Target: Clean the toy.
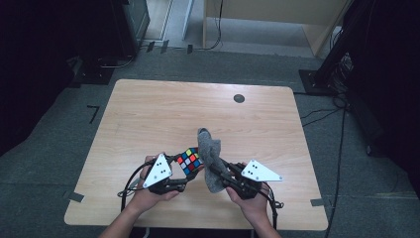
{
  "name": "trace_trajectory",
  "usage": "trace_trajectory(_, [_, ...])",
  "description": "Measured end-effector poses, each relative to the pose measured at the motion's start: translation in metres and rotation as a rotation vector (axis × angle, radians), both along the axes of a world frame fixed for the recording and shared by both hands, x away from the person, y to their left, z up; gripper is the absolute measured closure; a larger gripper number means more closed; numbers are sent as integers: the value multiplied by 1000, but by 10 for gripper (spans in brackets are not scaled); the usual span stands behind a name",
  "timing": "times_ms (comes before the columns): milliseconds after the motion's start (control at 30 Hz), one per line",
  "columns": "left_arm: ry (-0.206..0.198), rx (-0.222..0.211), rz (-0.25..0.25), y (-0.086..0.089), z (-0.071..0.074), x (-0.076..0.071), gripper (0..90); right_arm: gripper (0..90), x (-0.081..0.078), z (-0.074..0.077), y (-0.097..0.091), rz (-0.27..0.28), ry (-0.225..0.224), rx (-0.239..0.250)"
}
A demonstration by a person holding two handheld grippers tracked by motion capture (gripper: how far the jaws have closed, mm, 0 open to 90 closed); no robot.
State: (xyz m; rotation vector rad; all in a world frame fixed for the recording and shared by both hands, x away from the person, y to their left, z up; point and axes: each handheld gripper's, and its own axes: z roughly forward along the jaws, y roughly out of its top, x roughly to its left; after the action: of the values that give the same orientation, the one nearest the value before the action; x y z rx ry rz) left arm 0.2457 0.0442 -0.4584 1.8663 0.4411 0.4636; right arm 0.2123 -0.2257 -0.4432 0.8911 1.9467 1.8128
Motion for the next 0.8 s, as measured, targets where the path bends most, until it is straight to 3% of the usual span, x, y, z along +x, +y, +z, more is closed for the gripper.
trace_trajectory(100, [1,-10,-5,0,0,-1,340,706,-1,0,3,6,-1,-3])
trace_trajectory(233, [6,-45,-13,5,3,0,341,708,9,-10,-5,-28,61,-5])
trace_trajectory(300, [4,-36,-17,5,2,0,341,707,11,-12,-7,-28,84,2])
trace_trajectory(367, [-2,-21,-30,3,1,-1,341,705,7,-5,-4,9,43,19])
trace_trajectory(500, [-12,-2,-57,0,0,-3,341,703,3,0,-1,24,23,33])
trace_trajectory(600, [-26,16,-70,-2,1,-5,341,705,9,-7,-5,3,64,30])
trace_trajectory(700, [-16,9,-69,-2,1,-4,341,706,14,-14,-10,-23,110,25])
trace_trajectory(800, [-22,35,-71,-7,-2,-6,341,704,10,-8,-8,8,78,45])
